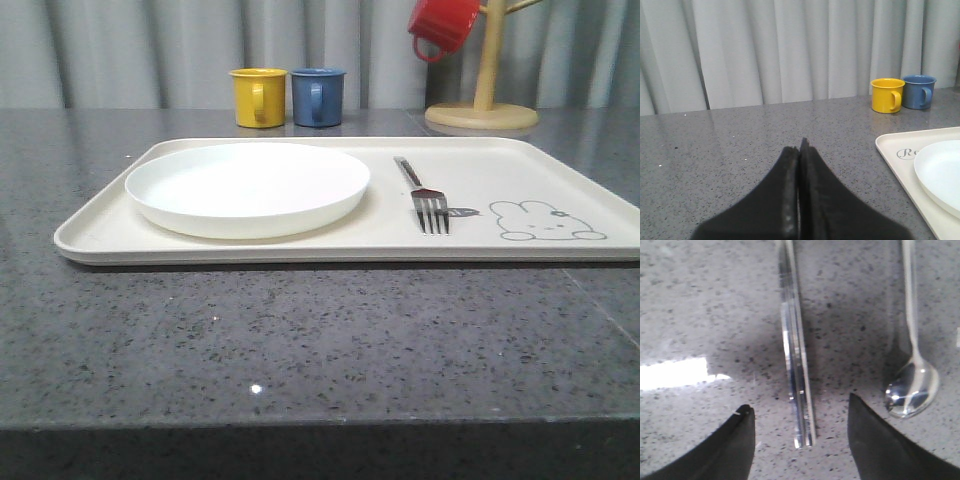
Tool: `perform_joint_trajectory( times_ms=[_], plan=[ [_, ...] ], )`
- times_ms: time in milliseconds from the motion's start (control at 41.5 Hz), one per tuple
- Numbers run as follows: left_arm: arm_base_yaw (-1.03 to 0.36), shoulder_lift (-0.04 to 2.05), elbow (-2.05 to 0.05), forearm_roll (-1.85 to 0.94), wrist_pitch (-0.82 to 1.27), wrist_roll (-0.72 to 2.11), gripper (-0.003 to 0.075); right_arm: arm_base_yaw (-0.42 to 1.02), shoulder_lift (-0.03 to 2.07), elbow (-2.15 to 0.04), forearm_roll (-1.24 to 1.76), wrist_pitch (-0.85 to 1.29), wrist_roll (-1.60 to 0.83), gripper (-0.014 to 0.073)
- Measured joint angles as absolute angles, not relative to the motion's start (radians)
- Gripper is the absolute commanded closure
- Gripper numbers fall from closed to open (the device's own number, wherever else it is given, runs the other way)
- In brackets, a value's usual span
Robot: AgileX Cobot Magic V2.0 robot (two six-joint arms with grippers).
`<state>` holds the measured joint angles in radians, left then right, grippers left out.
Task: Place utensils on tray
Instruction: 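Move the right gripper back and grasp the metal chopsticks, then carry the chopsticks onto the tray beside the fork and release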
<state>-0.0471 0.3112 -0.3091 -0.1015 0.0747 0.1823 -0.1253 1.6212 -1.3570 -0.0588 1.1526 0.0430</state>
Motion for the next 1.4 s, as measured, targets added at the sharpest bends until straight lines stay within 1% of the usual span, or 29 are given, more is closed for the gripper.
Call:
perform_joint_trajectory(
  times_ms=[96, 410, 771, 868, 1109, 1205, 1278, 1398],
  plan=[
    [-0.047, 0.311, -0.309, -0.102, 0.075, 0.182, 0.0739, -0.144, 1.626, -1.357, -0.040, 1.140, 0.019, 0.0151],
    [-0.047, 0.311, -0.309, -0.102, 0.069, 0.182, 0.0739, -0.144, 1.713, -1.357, 0.010, 1.114, -0.007, 0.0151],
    [-0.047, 0.311, -0.309, -0.102, 0.069, 0.182, 0.0739, -0.144, 1.740, -1.357, 0.013, 1.096, -0.009, 0.0157],
    [-0.047, 0.311, -0.309, -0.102, 0.067, 0.182, 0.0739, -0.144, 1.742, -1.357, 0.013, 1.096, -0.009, 0.0231],
    [-0.047, 0.311, -0.309, -0.102, 0.065, 0.182, 0.0739, -0.148, 1.742, -1.357, -0.013, 1.096, -0.012, 0.0515],
    [-0.047, 0.311, -0.309, -0.102, 0.065, 0.182, 0.0739, -0.150, 1.742, -1.357, -0.016, 1.096, -0.012, 0.0608],
    [-0.047, 0.311, -0.309, -0.102, 0.065, 0.182, 0.0739, -0.150, 1.742, -1.359, -0.016, 1.098, -0.012, 0.0639],
    [-0.047, 0.311, -0.309, -0.102, 0.065, 0.182, 0.0739, -0.150, 1.748, -1.382, 0.000, 1.132, -0.012, 0.0641]
  ],
)
